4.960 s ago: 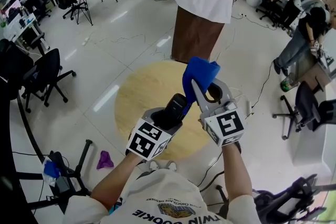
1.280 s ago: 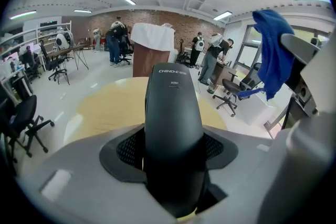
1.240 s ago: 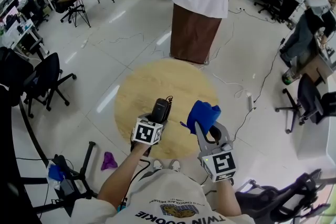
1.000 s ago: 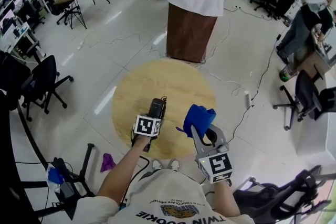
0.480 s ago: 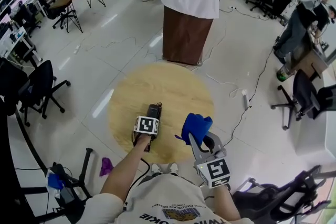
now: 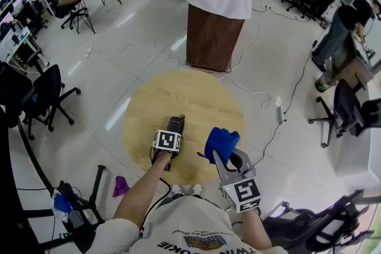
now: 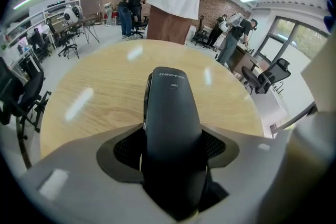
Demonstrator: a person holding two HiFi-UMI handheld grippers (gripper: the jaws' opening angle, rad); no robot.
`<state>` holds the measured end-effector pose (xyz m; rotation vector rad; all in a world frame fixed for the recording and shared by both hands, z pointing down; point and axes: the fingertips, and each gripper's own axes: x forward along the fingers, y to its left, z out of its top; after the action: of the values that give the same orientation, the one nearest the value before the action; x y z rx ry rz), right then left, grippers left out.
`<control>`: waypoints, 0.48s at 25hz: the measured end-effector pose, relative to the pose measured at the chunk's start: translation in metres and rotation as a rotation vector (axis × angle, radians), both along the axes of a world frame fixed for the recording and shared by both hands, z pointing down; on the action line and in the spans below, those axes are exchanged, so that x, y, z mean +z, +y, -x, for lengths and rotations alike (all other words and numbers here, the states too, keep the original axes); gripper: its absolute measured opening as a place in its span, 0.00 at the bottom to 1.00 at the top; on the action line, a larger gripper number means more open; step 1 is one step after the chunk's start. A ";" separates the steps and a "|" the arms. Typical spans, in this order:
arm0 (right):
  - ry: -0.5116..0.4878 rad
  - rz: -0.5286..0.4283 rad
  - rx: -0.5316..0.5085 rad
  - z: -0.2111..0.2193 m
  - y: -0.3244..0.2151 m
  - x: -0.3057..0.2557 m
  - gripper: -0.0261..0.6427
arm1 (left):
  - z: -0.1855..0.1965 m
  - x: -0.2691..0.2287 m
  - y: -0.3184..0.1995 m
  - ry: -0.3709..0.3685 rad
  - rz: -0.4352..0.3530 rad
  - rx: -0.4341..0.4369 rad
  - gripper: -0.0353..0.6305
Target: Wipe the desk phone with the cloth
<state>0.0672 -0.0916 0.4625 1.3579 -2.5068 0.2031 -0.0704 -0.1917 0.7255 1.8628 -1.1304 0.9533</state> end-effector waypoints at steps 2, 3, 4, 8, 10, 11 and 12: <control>-0.003 0.001 -0.005 0.002 0.000 0.000 0.13 | 0.000 -0.002 -0.003 0.006 -0.016 -0.003 0.52; -0.005 0.001 -0.006 0.002 0.000 0.000 0.13 | 0.001 -0.003 -0.003 0.007 -0.023 -0.006 0.56; -0.007 0.002 -0.006 0.003 -0.001 0.000 0.13 | 0.002 -0.006 -0.005 0.005 -0.032 -0.009 0.63; -0.014 0.009 -0.003 0.000 0.000 0.001 0.13 | 0.005 -0.016 -0.012 0.000 -0.068 -0.014 0.65; -0.019 0.007 -0.004 0.000 0.001 0.001 0.13 | 0.007 -0.021 -0.012 0.000 -0.088 -0.018 0.65; -0.020 0.005 -0.005 0.000 0.002 0.000 0.13 | 0.008 -0.026 -0.012 0.010 -0.105 -0.023 0.65; -0.021 0.003 -0.006 0.001 0.002 -0.001 0.13 | 0.009 -0.035 -0.012 0.025 -0.129 -0.032 0.65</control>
<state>0.0666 -0.0896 0.4619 1.3535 -2.5270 0.2204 -0.0790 -0.2034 0.6909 1.9479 -1.2280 0.8545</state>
